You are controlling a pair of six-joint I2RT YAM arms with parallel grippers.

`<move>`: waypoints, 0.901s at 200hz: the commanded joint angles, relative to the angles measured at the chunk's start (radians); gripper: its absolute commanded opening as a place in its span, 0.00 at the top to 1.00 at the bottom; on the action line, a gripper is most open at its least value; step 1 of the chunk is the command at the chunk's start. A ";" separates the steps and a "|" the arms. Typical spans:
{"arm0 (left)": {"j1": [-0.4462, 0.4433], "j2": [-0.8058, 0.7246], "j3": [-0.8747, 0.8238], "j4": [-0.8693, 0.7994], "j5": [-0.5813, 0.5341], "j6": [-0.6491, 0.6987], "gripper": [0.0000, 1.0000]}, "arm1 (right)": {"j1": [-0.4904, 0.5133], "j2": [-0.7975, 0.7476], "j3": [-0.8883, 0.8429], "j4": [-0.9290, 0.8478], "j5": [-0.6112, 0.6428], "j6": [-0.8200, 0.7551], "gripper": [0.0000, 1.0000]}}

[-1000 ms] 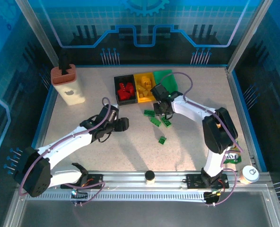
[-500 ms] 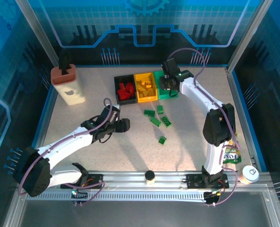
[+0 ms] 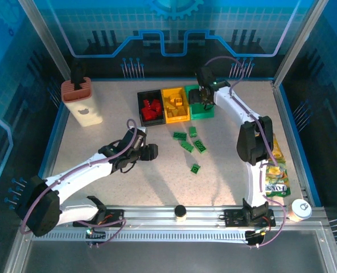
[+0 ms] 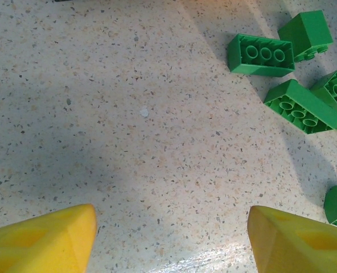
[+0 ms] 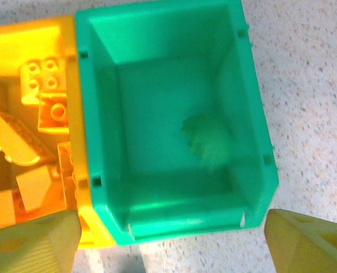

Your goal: Sort the legos into containers by color

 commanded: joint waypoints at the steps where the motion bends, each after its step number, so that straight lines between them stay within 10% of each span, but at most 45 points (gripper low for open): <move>1: -0.008 0.006 0.030 0.021 -0.006 0.028 0.29 | 0.000 -0.138 -0.127 0.047 -0.033 0.013 0.15; 75: -0.010 0.095 0.088 0.054 0.032 0.029 0.28 | 0.031 -0.379 -0.592 0.186 -0.222 -0.076 0.17; 180: -0.010 0.106 0.064 0.071 0.033 0.018 0.29 | 0.158 -0.279 -0.716 0.164 -0.151 -0.083 0.35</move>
